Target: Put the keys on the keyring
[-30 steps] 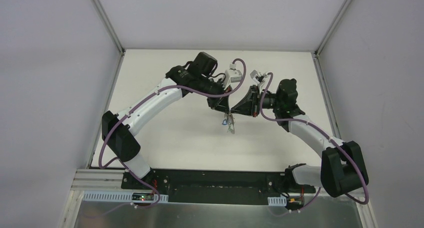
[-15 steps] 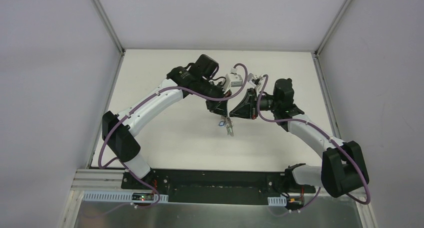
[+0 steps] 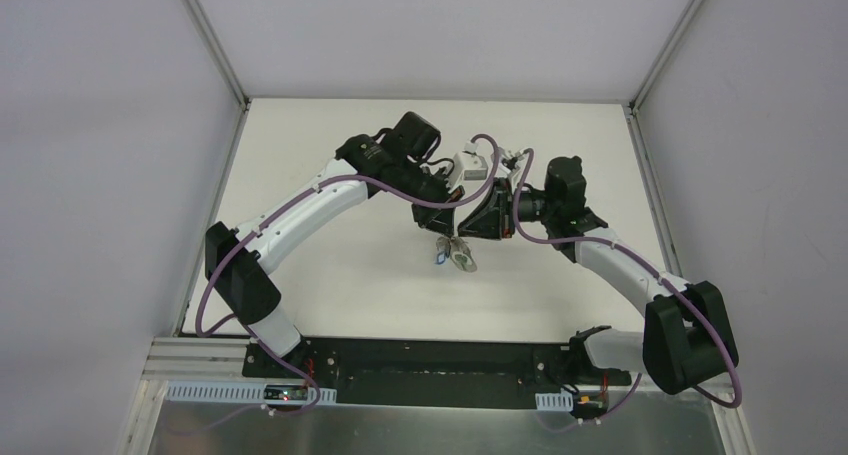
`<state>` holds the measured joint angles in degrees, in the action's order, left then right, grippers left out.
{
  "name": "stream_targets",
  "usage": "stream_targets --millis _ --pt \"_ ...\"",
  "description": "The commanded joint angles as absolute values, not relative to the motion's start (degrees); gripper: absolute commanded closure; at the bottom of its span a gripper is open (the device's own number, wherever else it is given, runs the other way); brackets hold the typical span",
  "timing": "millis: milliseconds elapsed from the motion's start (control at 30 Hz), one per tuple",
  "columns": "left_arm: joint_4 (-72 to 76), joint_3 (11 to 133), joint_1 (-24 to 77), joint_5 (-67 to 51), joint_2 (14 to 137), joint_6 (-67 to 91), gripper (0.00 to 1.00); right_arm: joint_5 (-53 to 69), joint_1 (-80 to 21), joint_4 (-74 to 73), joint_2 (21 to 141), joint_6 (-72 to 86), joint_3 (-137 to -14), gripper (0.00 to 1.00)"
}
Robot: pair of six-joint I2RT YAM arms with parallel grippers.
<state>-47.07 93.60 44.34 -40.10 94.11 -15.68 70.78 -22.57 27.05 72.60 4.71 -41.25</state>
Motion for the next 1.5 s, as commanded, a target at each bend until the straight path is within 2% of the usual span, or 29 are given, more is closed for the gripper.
stream_targets --millis 0,300,433,633,867,1067,1467 --pt "-47.81 95.98 45.16 -41.58 92.02 -16.71 1.00 71.33 -23.27 28.75 71.58 4.51 -43.55 0.78" --pt "-47.94 95.98 45.35 -42.02 92.50 -16.81 1.00 70.71 -24.17 30.12 72.48 5.53 -43.61 0.78" --pt "-47.93 95.93 45.33 -42.17 92.55 -16.86 1.00 70.60 -24.25 30.15 72.51 5.49 -43.51 0.84" --pt "-47.92 95.87 45.38 -42.01 92.55 -16.91 1.00 70.69 -24.31 30.60 72.48 5.98 -43.68 1.00" --pt "-47.22 95.32 44.82 -41.44 91.34 -17.53 0.99 70.05 -22.54 36.47 71.78 12.35 -43.82 1.00" --pt "-40.96 90.29 43.38 -41.59 86.98 -16.55 0.78 69.96 -21.09 48.08 72.06 23.40 -42.87 1.00" --pt "-24.70 76.35 43.23 -37.75 77.83 -23.91 0.57 69.12 -19.56 58.26 72.90 32.28 -41.40 1.00"
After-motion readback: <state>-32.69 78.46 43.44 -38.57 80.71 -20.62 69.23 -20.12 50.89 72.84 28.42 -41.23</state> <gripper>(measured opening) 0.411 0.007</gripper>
